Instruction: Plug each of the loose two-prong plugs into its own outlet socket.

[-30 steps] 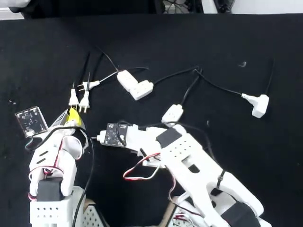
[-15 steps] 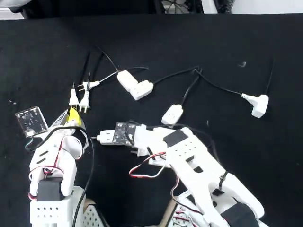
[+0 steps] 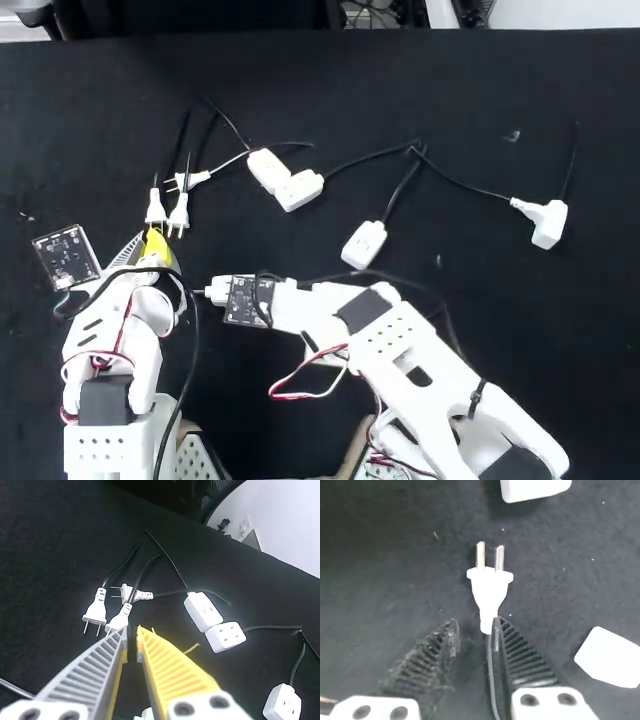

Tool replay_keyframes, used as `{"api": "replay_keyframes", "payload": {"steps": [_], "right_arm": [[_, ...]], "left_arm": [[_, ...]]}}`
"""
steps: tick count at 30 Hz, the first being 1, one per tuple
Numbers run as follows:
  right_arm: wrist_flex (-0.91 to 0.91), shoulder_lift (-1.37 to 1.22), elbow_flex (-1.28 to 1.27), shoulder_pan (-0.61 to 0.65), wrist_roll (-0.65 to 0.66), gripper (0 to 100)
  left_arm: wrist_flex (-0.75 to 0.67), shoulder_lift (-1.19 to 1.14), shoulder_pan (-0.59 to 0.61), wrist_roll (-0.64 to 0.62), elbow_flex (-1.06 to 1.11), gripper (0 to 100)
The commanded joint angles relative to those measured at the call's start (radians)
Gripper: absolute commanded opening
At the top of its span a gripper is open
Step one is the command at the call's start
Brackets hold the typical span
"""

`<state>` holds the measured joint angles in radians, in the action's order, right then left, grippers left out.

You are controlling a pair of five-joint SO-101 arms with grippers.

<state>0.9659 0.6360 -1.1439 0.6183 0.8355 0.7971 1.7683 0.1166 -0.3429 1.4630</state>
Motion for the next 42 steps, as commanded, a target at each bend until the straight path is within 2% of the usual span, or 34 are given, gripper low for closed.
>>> {"api": "replay_keyframes", "payload": {"steps": [1,20,32,37,42], "right_arm": [[-0.031,0.030,-0.010,-0.002,-0.009,11.7],[0.017,0.031,-0.016,0.023,-0.043,11.7],[-0.052,0.031,-0.070,0.015,-0.044,11.7],[-0.046,0.031,-0.015,-0.052,-0.035,11.7],[-0.049,0.031,-0.012,-0.066,-0.035,11.8]], "left_arm": [[-0.021,-0.003,0.002,-0.006,-0.010,5],[-0.021,-0.003,0.002,-0.006,-0.010,5],[-0.020,-0.003,0.002,-0.006,-0.010,5],[-0.020,-0.003,0.002,-0.006,-0.010,5],[-0.020,-0.003,0.002,-0.006,-0.010,5]]}}
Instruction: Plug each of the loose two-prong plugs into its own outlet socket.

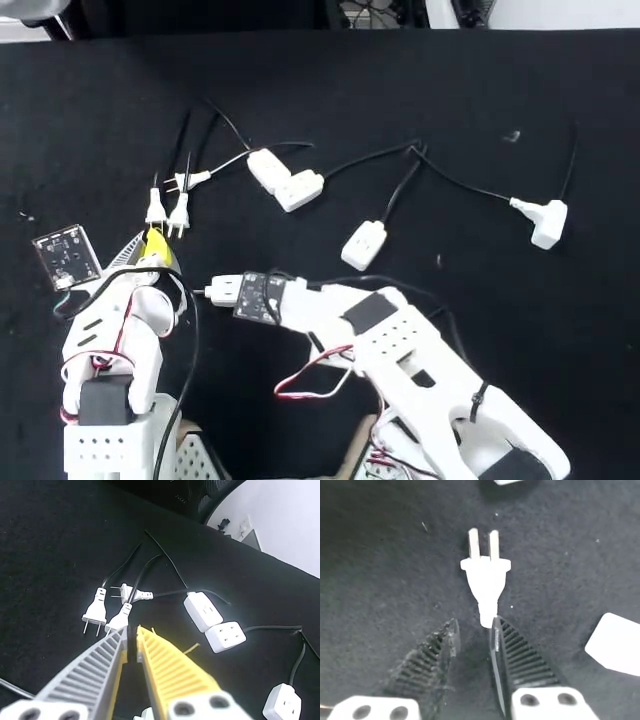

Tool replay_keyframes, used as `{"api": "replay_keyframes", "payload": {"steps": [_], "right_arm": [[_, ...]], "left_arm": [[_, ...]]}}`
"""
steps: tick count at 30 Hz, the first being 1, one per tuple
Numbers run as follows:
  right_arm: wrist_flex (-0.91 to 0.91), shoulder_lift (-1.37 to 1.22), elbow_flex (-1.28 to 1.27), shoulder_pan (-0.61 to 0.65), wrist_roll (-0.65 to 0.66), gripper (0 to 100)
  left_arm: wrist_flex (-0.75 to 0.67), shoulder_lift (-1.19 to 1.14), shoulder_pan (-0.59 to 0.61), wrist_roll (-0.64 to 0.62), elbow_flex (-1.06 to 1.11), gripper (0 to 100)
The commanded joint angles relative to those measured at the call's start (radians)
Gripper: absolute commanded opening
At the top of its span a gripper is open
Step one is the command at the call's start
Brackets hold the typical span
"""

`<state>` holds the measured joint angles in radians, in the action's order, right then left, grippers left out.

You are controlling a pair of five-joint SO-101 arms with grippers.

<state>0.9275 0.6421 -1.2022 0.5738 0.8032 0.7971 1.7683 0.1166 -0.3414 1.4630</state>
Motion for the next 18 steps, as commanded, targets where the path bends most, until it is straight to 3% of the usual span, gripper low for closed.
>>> {"api": "replay_keyframes", "payload": {"steps": [1,11,18], "right_arm": [[-0.008,0.025,0.047,-0.020,-0.003,11.8],[0.072,0.028,0.077,0.048,-0.011,11.7],[0.011,0.024,0.045,0.051,-0.012,11.7]], "left_arm": [[-0.021,-0.003,0.002,-0.008,-0.010,5],[-0.021,-0.003,0.002,-0.008,-0.010,5],[-0.023,-0.003,0.002,-0.008,-0.010,5]]}}
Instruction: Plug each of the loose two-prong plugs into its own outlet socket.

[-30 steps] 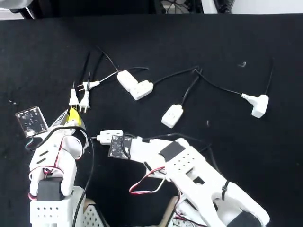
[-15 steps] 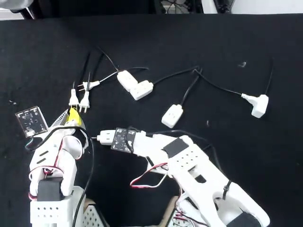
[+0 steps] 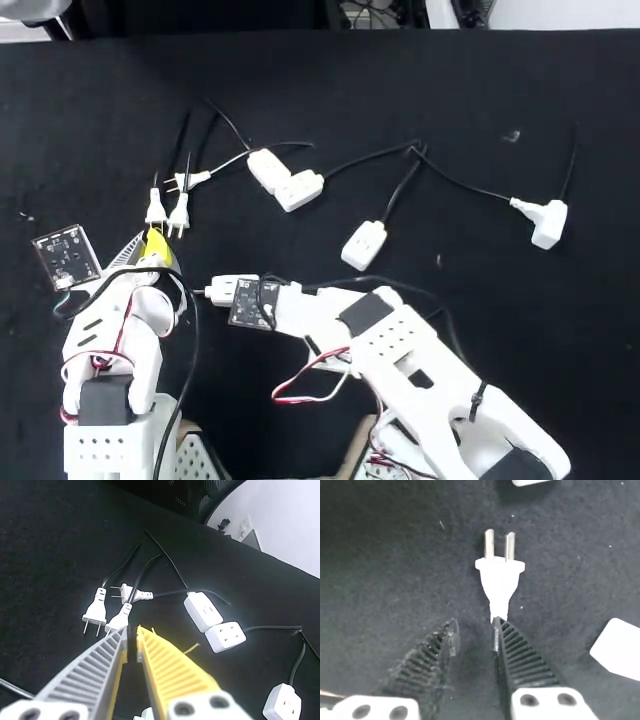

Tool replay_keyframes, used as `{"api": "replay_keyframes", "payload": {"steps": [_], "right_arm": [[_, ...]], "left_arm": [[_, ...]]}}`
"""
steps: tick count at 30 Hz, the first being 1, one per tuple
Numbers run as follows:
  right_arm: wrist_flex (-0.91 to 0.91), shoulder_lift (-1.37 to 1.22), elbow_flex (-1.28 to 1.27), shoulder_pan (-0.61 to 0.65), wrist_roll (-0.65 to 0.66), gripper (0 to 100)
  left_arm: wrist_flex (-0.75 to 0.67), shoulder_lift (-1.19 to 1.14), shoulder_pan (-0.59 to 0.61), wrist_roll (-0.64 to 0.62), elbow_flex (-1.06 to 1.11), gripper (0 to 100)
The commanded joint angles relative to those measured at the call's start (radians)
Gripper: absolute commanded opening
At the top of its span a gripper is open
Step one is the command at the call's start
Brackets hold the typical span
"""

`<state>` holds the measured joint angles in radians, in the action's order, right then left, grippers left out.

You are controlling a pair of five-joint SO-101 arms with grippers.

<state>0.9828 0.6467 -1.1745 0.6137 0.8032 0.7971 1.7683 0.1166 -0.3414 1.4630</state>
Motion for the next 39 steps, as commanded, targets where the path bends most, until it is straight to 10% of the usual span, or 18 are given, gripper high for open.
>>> {"api": "replay_keyframes", "payload": {"steps": [1,39], "right_arm": [[-0.072,0.019,0.001,0.011,-0.012,11.7],[-0.161,-0.165,0.094,-0.147,0.066,11.7]], "left_arm": [[-0.023,-0.003,0.002,-0.008,-0.010,5],[-0.021,-0.003,0.002,-0.008,-0.010,5]]}}
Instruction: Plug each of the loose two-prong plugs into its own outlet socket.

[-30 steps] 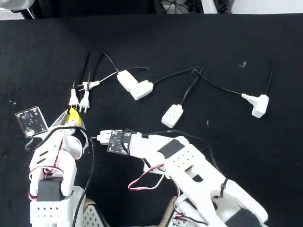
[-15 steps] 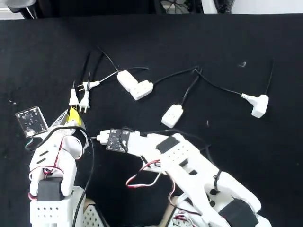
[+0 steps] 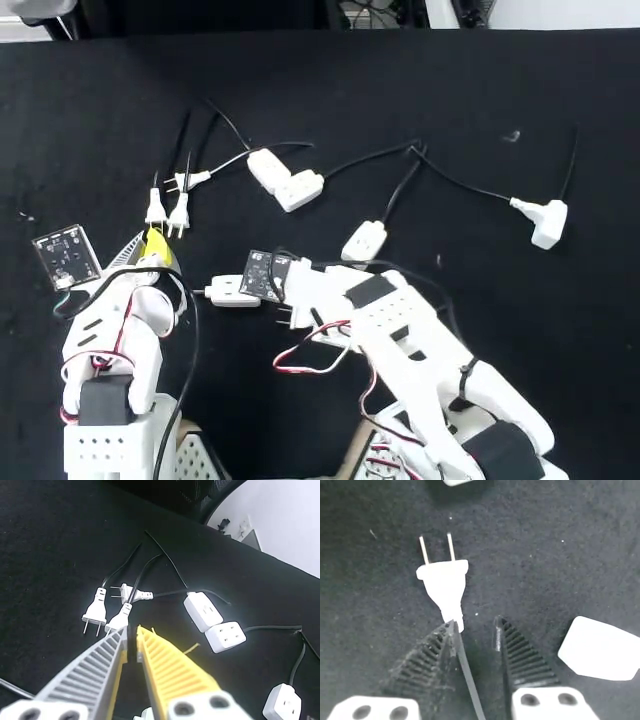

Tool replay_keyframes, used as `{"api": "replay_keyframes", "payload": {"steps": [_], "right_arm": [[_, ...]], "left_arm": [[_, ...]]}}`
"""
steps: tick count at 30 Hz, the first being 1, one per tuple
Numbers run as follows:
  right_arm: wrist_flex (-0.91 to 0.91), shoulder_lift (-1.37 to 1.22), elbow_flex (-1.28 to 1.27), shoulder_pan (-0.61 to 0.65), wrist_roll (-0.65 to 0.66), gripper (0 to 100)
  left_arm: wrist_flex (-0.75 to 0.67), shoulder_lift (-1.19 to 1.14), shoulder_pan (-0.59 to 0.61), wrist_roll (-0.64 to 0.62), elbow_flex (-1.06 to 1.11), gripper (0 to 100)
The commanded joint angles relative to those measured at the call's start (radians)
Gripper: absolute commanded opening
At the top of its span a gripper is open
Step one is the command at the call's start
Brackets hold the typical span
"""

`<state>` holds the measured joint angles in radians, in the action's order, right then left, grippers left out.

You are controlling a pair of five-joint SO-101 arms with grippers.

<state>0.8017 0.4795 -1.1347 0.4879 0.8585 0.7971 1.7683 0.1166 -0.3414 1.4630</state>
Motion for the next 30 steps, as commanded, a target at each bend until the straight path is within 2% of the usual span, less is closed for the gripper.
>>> {"api": "replay_keyframes", "payload": {"steps": [1,6,11,18,24,27,30], "right_arm": [[0.049,0.004,0.071,-0.018,0.011,11.7],[0.180,0.004,0.168,0.055,-0.054,11.9],[0.138,-0.025,0.122,0.123,-0.058,11.9],[0.009,-0.168,0.088,0.068,-0.011,11.9],[0.021,-0.228,0.139,0.038,-0.011,11.3],[0.023,-0.220,0.148,0.038,-0.011,0.8],[0.034,-0.151,0.150,0.032,-0.017,0.8]], "left_arm": [[-0.021,-0.003,0.002,-0.008,-0.010,5],[-0.026,-0.003,0.002,-0.008,-0.010,5],[-0.021,-0.003,0.002,-0.008,-0.012,5],[-0.020,-0.003,0.002,-0.008,-0.012,5],[-0.020,-0.003,0.002,-0.008,-0.012,5],[-0.020,-0.003,0.002,-0.008,-0.013,5],[-0.020,-0.003,0.002,-0.008,-0.013,5]]}}
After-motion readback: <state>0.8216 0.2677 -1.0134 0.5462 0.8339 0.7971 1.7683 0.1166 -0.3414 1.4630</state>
